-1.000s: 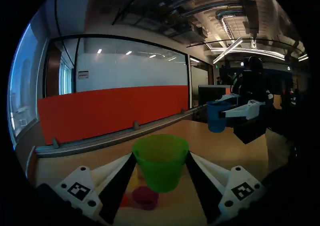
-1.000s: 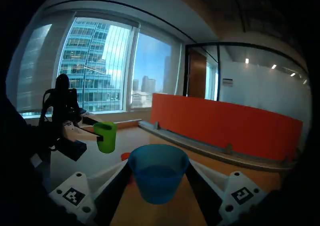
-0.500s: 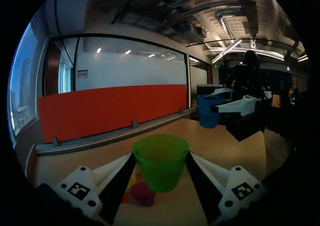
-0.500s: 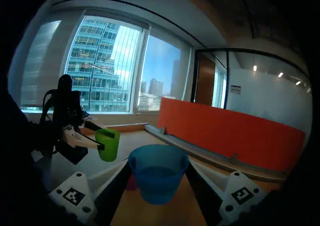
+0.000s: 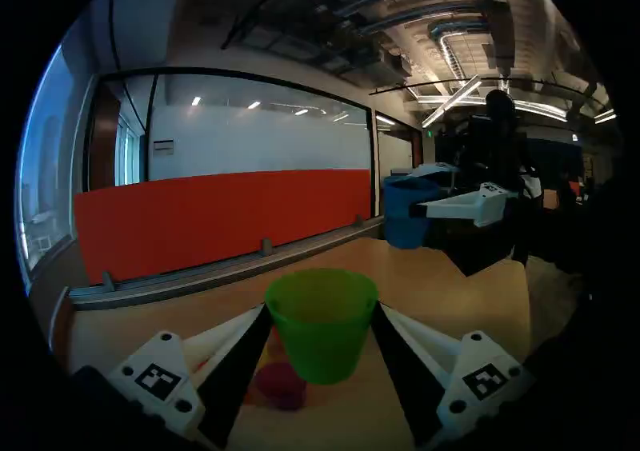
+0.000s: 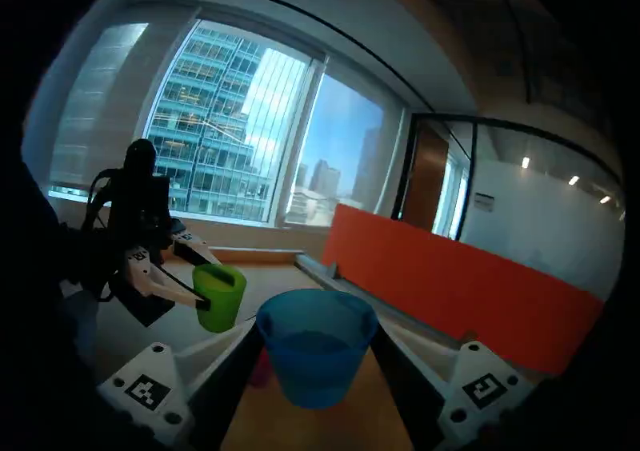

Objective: Pour water

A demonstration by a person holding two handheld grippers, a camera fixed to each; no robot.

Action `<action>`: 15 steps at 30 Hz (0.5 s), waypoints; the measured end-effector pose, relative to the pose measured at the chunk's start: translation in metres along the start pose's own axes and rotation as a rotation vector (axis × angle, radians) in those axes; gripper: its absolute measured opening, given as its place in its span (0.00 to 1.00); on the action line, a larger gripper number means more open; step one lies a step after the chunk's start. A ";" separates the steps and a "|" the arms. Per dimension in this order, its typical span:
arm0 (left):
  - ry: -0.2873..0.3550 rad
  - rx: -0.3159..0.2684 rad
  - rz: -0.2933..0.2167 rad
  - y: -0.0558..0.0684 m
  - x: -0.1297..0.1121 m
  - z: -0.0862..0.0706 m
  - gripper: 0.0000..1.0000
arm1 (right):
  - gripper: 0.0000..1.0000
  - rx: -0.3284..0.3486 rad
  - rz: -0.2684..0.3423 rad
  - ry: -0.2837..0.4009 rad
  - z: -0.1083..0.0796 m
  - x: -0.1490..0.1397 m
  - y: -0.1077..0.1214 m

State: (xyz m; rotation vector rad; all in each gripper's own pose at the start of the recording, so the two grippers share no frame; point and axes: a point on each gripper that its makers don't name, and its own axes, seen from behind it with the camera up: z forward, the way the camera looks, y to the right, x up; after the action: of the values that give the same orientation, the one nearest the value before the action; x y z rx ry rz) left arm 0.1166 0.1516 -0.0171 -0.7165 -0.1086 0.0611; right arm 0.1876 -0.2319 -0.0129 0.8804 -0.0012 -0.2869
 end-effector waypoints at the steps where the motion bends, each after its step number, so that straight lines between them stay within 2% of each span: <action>1: 0.001 -0.001 0.000 0.001 -0.001 0.000 0.86 | 0.91 0.000 -0.007 0.002 0.001 0.002 0.000; 15: -0.001 -0.022 -0.003 0.009 -0.005 0.007 0.86 | 0.91 0.025 -0.155 0.010 0.014 0.022 0.002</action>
State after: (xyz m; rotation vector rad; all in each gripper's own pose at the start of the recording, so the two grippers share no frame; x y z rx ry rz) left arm 0.1109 0.1623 -0.0186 -0.7385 -0.1114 0.0571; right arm 0.2075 -0.2473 -0.0051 0.9078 0.0727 -0.4283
